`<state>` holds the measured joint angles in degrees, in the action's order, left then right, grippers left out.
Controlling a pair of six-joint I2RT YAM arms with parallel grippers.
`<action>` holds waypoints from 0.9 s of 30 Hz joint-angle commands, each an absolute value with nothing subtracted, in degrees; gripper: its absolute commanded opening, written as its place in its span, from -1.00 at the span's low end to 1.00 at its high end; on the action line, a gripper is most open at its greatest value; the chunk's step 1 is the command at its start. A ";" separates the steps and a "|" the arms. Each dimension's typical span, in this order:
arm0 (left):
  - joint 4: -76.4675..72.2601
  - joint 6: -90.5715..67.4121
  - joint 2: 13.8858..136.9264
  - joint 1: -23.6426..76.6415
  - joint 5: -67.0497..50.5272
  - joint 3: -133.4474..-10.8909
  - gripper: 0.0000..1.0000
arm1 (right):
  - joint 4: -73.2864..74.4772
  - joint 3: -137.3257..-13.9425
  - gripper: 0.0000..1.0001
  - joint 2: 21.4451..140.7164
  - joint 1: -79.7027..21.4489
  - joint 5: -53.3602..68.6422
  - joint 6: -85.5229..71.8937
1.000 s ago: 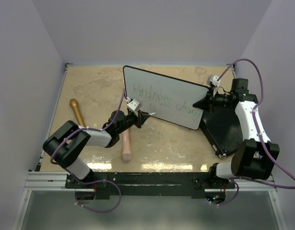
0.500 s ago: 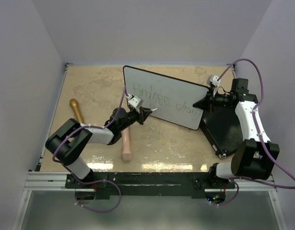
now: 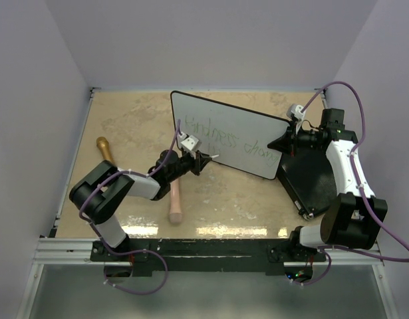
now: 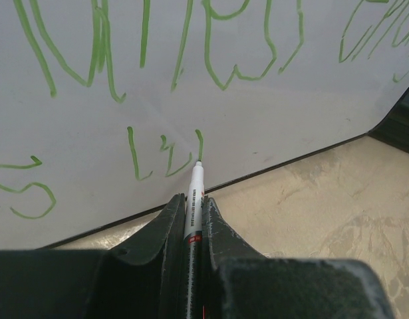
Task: Write a sentence on the whiteboard
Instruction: Write on the whiteboard at the center of the board.
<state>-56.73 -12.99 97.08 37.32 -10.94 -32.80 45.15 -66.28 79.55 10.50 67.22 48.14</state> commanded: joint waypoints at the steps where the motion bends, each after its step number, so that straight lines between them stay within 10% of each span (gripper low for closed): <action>1: -58.62 -12.13 98.79 37.26 -9.58 -35.42 -1.00 | 48.52 -66.09 -1.00 79.37 9.84 63.28 48.69; 27: -58.36 -14.15 88.95 37.27 -14.32 -35.96 -1.00 | 48.60 -66.09 -1.00 79.28 9.76 63.11 48.78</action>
<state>-54.72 -13.96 92.36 37.39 -13.32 -35.64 45.23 -66.28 79.55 10.50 67.24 48.66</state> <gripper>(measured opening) 0.159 0.055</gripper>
